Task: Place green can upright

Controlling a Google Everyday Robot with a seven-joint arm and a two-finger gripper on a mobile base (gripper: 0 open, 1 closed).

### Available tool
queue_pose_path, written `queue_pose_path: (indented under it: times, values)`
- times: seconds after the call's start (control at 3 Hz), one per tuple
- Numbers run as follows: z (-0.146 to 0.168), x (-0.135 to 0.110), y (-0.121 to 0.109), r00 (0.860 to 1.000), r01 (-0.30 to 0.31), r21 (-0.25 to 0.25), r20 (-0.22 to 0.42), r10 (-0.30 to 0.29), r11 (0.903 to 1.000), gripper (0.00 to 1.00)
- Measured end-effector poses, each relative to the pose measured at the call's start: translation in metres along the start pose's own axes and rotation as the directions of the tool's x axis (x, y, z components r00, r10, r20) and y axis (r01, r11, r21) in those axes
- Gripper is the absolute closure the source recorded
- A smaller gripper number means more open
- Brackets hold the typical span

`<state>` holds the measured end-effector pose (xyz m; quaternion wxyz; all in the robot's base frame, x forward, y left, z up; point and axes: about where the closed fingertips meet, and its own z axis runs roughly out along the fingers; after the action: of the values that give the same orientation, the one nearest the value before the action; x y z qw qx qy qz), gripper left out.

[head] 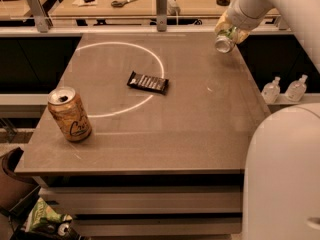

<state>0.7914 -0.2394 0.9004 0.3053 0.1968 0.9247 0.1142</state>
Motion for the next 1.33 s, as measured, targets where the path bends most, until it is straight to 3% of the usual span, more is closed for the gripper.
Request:
queue_pose_path:
  times: [0.33,0.67,1.0,1.33]
  values:
    - [-0.013,-0.017,-0.002,0.996,0.001,-0.057,0.090,0.004,0.9984,1.00]
    - [-0.034,-0.026,-0.001,0.980,0.045,-0.121,0.196,-0.020,0.9917,1.00]
    - [-0.052,-0.019,0.003,0.951,0.134,-0.190,0.299,-0.072,0.9726,1.00]
    - [-0.066,-0.016,0.010,0.909,0.228,-0.264,0.404,-0.107,0.9371,1.00]
